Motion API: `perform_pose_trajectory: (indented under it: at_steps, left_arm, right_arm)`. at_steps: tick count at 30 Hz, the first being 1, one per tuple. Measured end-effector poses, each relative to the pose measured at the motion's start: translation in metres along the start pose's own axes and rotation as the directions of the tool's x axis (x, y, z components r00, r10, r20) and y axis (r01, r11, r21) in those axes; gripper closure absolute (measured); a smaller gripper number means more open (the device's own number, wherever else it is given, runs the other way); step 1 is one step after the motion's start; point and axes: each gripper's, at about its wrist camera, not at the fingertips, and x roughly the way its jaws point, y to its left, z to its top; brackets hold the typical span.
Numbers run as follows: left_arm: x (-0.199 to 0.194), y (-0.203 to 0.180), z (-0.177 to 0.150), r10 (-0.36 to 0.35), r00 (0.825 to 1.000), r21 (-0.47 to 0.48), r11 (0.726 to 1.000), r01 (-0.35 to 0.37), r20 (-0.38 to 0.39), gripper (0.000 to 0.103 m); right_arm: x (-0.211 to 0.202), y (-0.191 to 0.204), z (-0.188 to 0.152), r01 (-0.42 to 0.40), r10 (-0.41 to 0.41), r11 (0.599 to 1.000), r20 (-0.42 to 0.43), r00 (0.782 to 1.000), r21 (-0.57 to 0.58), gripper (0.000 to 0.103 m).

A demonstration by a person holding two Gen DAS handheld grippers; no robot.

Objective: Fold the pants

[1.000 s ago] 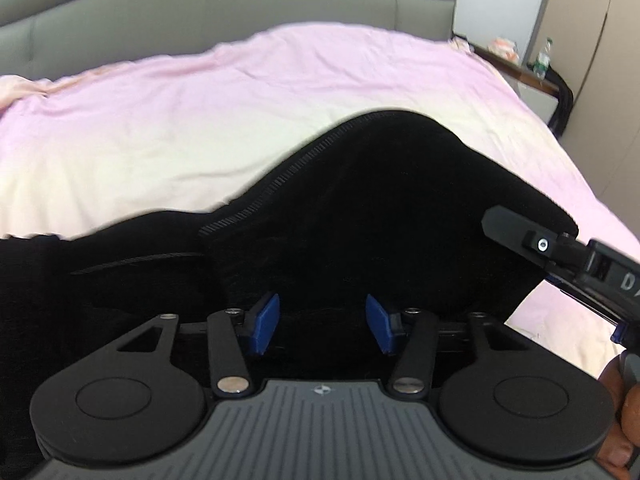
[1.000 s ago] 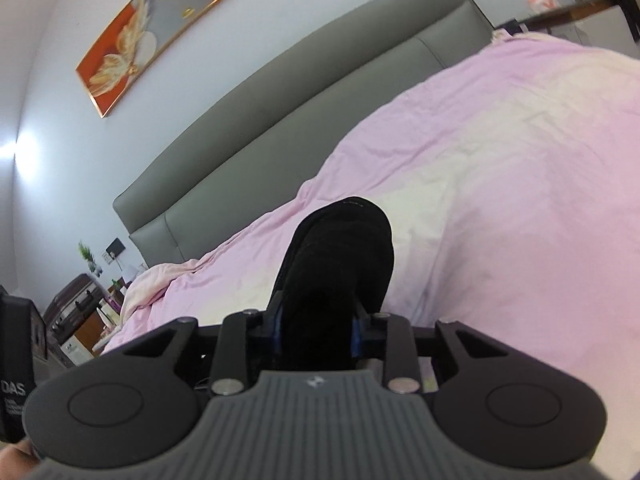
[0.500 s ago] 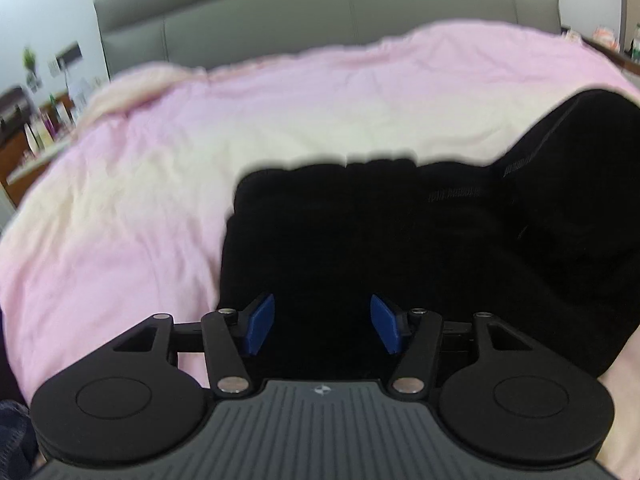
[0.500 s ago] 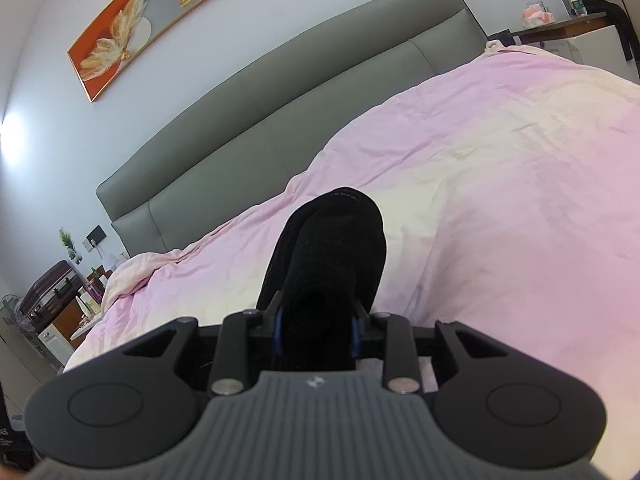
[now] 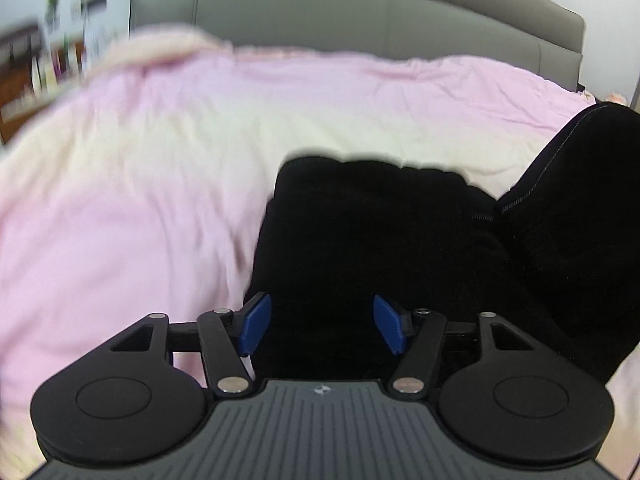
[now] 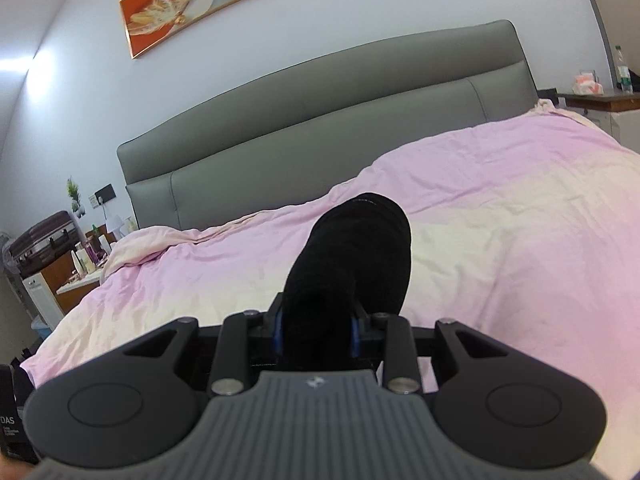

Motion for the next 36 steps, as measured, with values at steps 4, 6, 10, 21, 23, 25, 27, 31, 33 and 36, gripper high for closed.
perform_pose_trajectory:
  at_steps: [4,6,10,21,23,25,27,31,33,36]
  left_arm:
    - [0.005,0.016,-0.016,-0.042,0.999,-0.038,0.998,0.042,0.006,0.033]
    - [0.004,0.020,-0.015,-0.060,0.998,-0.078,0.995,0.060,0.002,0.033]
    - [0.003,0.026,-0.009,-0.102,0.995,-0.112,0.989,0.100,-0.007,0.033]
    - [0.001,0.053,-0.014,-0.202,0.979,-0.217,0.957,0.194,-0.011,0.033]
    - [0.000,0.063,-0.014,-0.212,0.977,-0.253,0.946,0.202,-0.012,0.033]
    - [0.000,0.078,-0.015,-0.222,0.975,-0.301,0.931,0.205,-0.021,0.033]
    - [0.001,0.091,-0.017,-0.228,0.973,-0.335,0.920,0.203,-0.036,0.031]
    - [0.006,0.105,-0.025,-0.258,0.965,-0.387,0.895,0.220,-0.048,0.030]
    - [0.007,0.102,-0.028,-0.258,0.965,-0.386,0.896,0.221,-0.047,0.029]
    - [0.009,0.104,-0.032,-0.275,0.961,-0.417,0.878,0.233,-0.042,0.027]
  right_arm:
    - [-0.001,0.045,0.001,-0.016,0.017,0.991,0.004,1.000,-0.132,0.078]
    - [-0.003,0.069,0.000,-0.030,0.031,0.978,0.003,1.000,-0.205,0.078]
    - [-0.002,0.114,-0.008,-0.058,0.058,0.948,-0.010,0.998,-0.314,0.078]
    - [-0.015,0.223,-0.062,-0.157,0.156,0.780,-0.054,0.986,-0.606,0.078]
    - [-0.016,0.233,-0.068,-0.157,0.162,0.762,-0.049,0.986,-0.628,0.078]
    - [-0.017,0.244,-0.076,-0.148,0.159,0.733,-0.045,0.986,-0.664,0.078]
    - [-0.014,0.253,-0.085,-0.143,0.159,0.700,-0.042,0.986,-0.700,0.078]
    - [-0.014,0.274,-0.100,-0.131,0.176,0.657,-0.017,0.984,-0.743,0.078]
    - [-0.020,0.278,-0.100,-0.120,0.196,0.669,0.018,0.980,-0.734,0.079]
    - [-0.028,0.285,-0.091,-0.111,0.227,0.689,0.067,0.972,-0.716,0.079]
